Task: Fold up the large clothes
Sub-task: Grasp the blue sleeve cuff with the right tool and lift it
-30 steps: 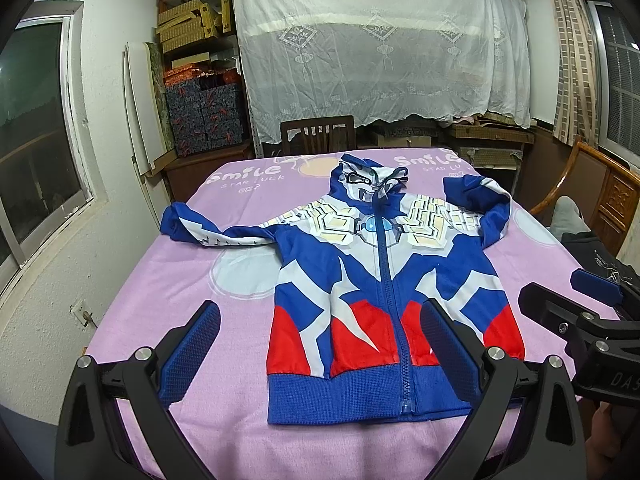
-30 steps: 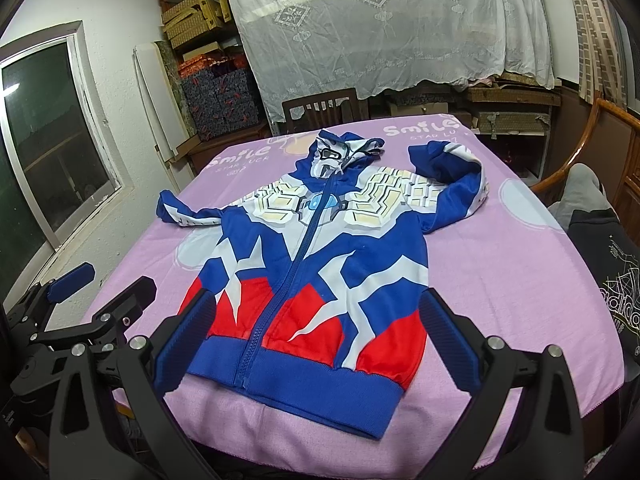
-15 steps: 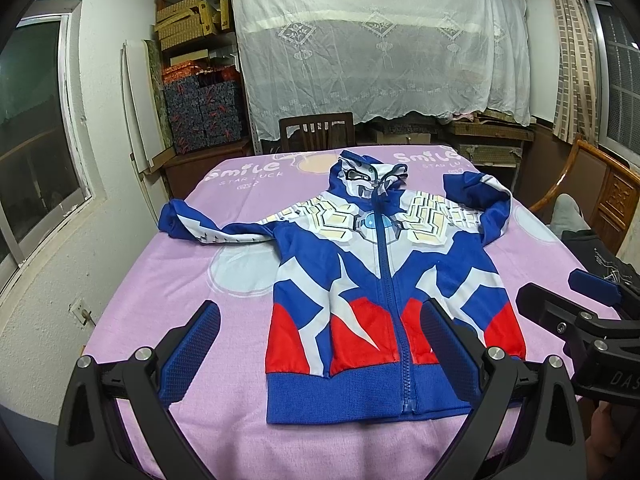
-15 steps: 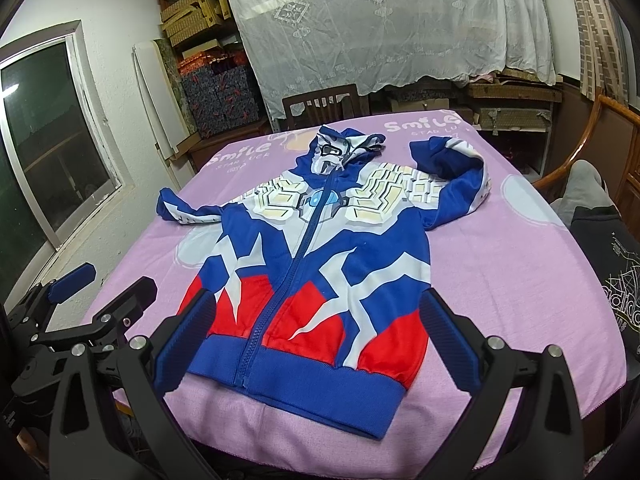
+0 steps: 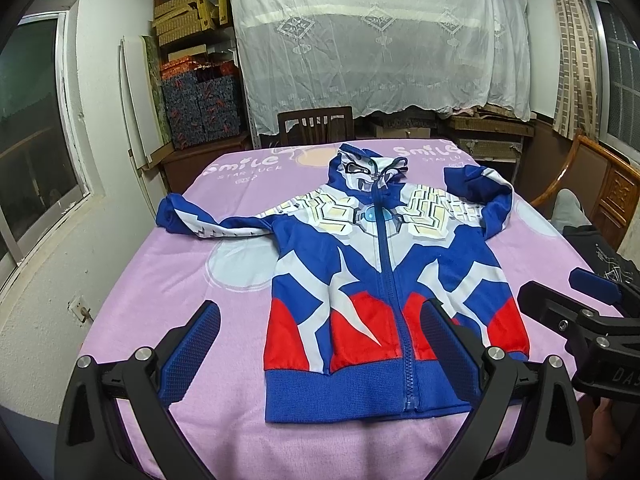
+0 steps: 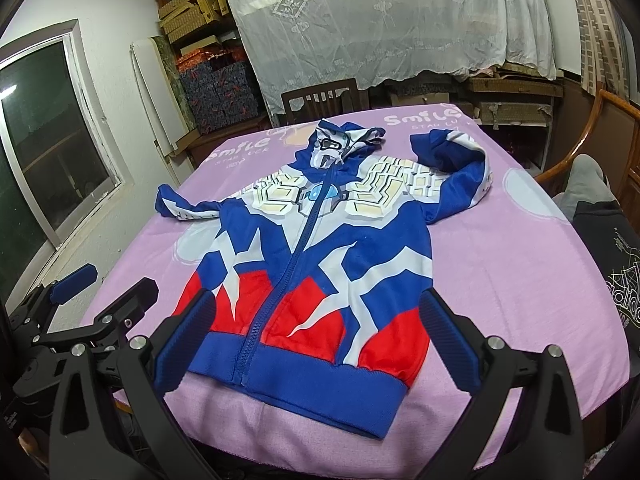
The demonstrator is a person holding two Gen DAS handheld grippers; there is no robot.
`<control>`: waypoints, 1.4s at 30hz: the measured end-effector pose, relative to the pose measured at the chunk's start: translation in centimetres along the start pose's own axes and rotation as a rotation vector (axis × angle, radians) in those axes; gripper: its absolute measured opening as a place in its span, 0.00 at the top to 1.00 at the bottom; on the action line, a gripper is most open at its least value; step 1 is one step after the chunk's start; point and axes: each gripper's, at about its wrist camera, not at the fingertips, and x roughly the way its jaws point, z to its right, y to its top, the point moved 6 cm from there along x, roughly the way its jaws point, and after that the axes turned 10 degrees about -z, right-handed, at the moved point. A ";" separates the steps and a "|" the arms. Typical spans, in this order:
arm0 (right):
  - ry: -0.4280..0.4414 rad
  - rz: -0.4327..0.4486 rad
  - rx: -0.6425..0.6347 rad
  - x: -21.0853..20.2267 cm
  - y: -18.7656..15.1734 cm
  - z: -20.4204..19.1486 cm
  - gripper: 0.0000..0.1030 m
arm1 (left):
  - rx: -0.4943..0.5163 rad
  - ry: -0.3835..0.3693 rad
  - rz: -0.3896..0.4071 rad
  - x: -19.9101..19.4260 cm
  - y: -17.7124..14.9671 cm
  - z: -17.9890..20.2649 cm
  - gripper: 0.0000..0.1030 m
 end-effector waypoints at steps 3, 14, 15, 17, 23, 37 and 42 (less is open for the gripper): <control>0.002 -0.011 0.008 0.3 -0.2 0.2 0.04 | -0.004 -0.005 -0.021 0.7 0.0 -0.3 0.03; 0.031 -0.112 0.121 3.0 -1.8 5.5 0.04 | -0.099 -0.120 -0.268 6.8 -2.5 -4.1 0.03; 0.040 -0.129 0.135 3.6 -2.2 6.2 0.04 | -0.102 -0.140 -0.302 7.6 -2.9 -4.2 0.03; 0.062 -0.165 0.165 4.8 -3.1 7.4 0.04 | -0.094 -0.157 -0.348 8.8 -3.5 -4.2 0.03; 0.140 -0.212 0.207 7.2 -3.6 8.7 0.04 | -0.092 -0.164 -0.437 11.4 -5.0 -4.7 0.03; 0.132 -0.195 0.184 7.8 -3.6 9.6 0.92 | -0.131 -0.280 -0.473 11.8 -6.4 -5.3 0.85; 0.094 -0.147 0.179 5.1 -2.3 11.4 0.93 | -0.099 -0.310 -0.469 10.4 -7.5 -3.5 0.86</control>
